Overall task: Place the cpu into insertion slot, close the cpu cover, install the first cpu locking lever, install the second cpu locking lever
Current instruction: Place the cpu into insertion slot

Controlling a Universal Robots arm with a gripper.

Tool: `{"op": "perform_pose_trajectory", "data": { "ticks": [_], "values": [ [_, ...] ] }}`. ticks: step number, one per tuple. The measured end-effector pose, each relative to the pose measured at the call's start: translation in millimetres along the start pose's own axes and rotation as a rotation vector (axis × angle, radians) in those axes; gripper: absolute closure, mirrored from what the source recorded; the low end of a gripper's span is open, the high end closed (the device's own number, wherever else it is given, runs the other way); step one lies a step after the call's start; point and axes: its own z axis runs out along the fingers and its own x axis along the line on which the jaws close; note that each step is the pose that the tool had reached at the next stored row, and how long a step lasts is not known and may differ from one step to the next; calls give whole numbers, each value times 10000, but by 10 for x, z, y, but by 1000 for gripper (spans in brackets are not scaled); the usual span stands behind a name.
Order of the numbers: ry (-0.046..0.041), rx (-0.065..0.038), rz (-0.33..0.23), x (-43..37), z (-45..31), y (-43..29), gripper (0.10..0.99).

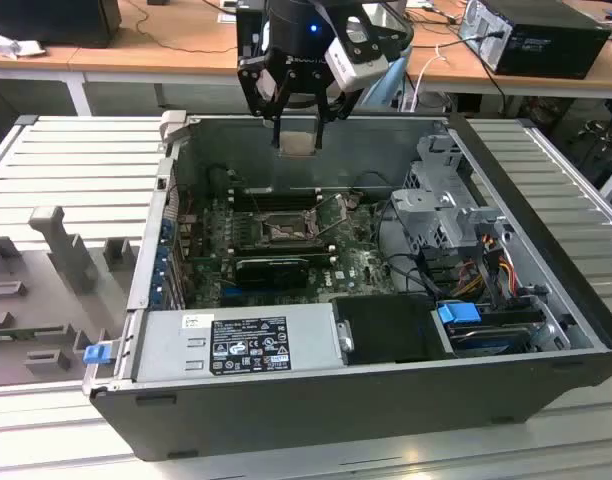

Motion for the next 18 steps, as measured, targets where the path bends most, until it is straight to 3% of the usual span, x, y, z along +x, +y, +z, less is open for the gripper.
{"op": "perform_pose_trajectory", "data": {
  "ticks": [3,14,18],
  "values": [
    [-41,-9,467,0,1,0,553],
    [-47,-11,573,-1,18,-2,553],
    [-70,-16,844,0,18,-2,553]
  ]
}}
